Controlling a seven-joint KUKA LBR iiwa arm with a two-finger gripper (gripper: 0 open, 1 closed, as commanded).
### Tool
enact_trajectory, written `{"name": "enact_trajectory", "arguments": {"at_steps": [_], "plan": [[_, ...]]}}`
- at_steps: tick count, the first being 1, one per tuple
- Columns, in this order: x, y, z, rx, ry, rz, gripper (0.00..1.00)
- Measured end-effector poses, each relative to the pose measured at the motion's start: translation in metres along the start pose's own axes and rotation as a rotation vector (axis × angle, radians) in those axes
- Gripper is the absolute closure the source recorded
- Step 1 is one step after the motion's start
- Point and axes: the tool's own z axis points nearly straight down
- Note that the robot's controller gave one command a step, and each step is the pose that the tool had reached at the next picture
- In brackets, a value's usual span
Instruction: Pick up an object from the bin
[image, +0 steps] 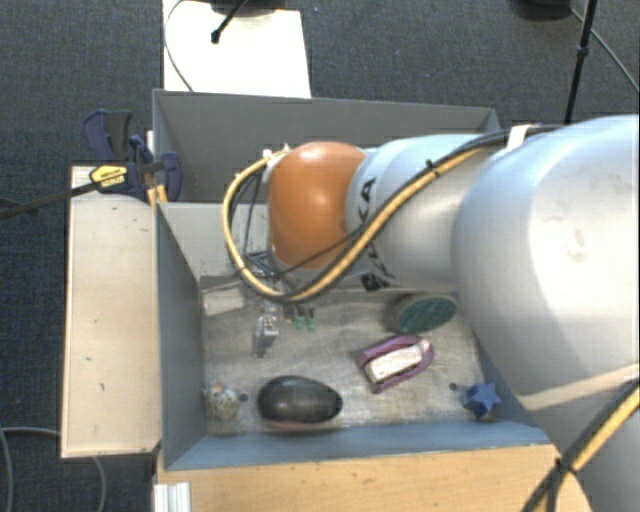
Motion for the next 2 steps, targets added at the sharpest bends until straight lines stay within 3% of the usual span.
{"name": "enact_trajectory", "arguments": {"at_steps": [1,2], "plan": [[-0.0044,0.0059,0.0059,-0.001,-0.002,0.065,0.0],[-0.0013,0.0039,0.0139,0.004,0.005,0.07,1.0]]}}
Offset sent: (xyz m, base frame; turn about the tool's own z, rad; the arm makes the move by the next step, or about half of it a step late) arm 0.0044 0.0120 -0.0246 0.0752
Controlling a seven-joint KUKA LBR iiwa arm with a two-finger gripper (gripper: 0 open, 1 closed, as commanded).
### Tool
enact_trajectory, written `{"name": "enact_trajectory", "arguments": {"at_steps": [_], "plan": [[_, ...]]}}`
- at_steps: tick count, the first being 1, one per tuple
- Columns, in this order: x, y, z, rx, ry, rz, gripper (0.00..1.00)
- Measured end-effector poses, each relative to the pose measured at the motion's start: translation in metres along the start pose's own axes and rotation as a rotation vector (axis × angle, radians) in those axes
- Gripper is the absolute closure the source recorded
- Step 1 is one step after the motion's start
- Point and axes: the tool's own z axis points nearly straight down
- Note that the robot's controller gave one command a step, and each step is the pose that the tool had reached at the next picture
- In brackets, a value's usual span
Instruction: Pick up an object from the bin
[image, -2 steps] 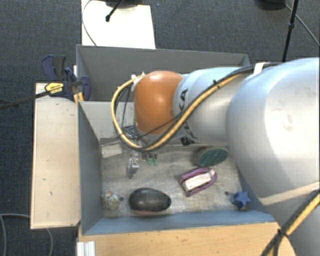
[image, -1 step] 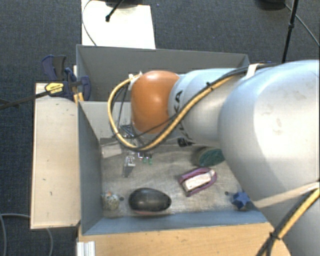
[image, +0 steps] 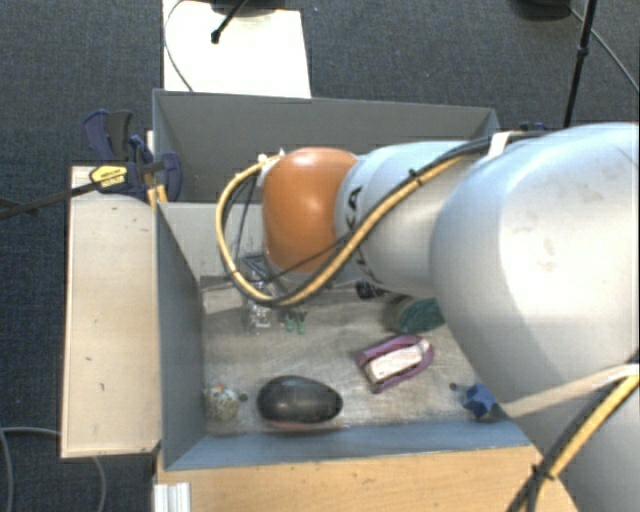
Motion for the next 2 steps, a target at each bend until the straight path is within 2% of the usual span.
{"name": "enact_trajectory", "arguments": {"at_steps": [1,2], "plan": [[0.007,0.0,0.003,0.009,0.029,-0.003,0.0],[0.071,-0.03,-0.047,0.002,0.003,-0.045,0.0]]}}
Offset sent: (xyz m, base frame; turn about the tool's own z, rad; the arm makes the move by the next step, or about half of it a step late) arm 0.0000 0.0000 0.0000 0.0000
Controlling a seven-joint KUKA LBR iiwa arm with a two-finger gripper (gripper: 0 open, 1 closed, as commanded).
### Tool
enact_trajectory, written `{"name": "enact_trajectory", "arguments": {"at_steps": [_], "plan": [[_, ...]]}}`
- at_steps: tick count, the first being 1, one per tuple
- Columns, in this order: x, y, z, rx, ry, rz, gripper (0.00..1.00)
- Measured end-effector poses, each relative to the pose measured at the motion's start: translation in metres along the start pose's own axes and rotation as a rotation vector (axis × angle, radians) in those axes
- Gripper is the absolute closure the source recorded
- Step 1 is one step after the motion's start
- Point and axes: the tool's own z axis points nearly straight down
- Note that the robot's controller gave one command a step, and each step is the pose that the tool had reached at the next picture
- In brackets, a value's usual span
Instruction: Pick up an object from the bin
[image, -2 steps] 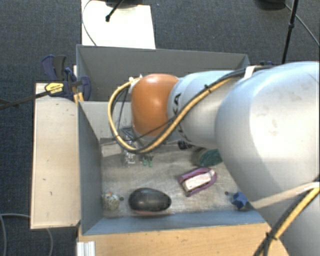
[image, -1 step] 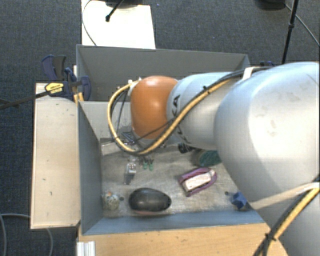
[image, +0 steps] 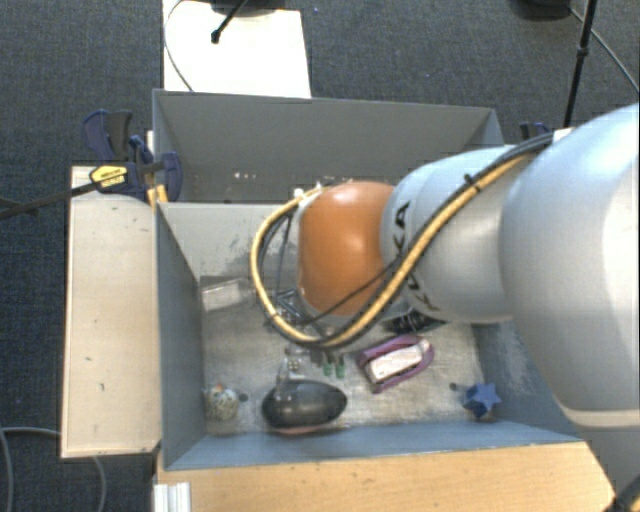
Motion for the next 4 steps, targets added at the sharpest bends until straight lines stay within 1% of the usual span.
{"name": "enact_trajectory", "arguments": {"at_steps": [1,2,3,4], "plan": [[0.034,0.0,0.056,-0.004,-0.011,-0.072,0.0],[0.013,-0.084,0.05,0.002,-0.002,-0.199,0.0],[-0.02,-0.133,0.051,0.0,-0.005,-0.463,0.0],[-0.041,-0.166,0.055,-0.01,-0.005,-0.313,0.0]]}}
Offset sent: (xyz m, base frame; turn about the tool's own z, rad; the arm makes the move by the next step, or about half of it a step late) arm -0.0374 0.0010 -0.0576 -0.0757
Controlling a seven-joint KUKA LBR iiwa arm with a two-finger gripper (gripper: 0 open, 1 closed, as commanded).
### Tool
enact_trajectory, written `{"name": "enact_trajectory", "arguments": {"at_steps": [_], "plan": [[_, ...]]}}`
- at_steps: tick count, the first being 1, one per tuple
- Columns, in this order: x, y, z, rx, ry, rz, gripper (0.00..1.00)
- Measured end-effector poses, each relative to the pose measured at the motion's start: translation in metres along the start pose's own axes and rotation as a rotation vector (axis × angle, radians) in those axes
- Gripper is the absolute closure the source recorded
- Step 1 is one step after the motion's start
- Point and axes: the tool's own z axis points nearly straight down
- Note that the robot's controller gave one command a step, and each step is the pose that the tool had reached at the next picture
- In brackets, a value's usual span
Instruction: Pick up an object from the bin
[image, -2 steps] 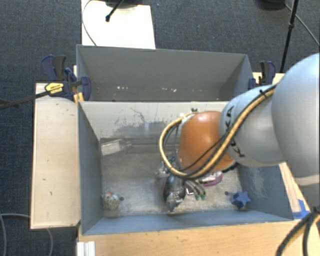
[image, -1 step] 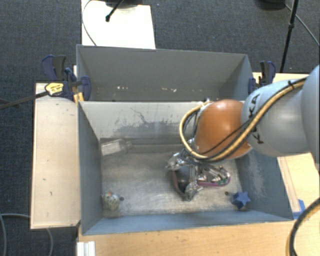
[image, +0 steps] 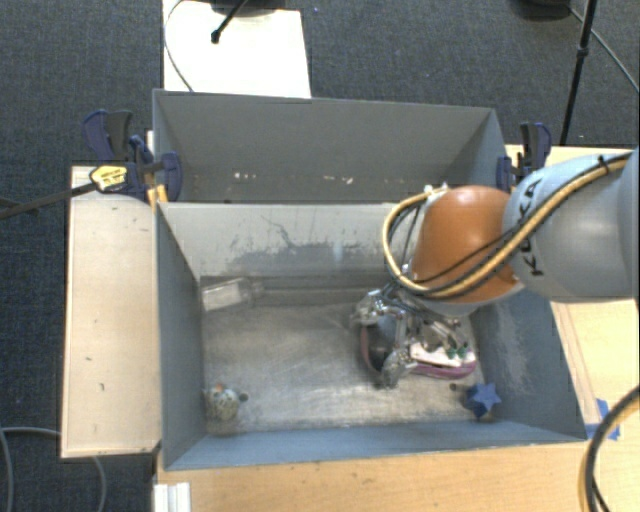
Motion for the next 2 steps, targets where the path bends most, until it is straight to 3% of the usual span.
{"name": "enact_trajectory", "arguments": {"at_steps": [1,2], "plan": [[0.0166,-0.053,-0.0026,0.009,-0.003,-0.118,0.0],[0.0165,-0.052,-0.003,0.008,-0.002,-0.114,1.0]]}}
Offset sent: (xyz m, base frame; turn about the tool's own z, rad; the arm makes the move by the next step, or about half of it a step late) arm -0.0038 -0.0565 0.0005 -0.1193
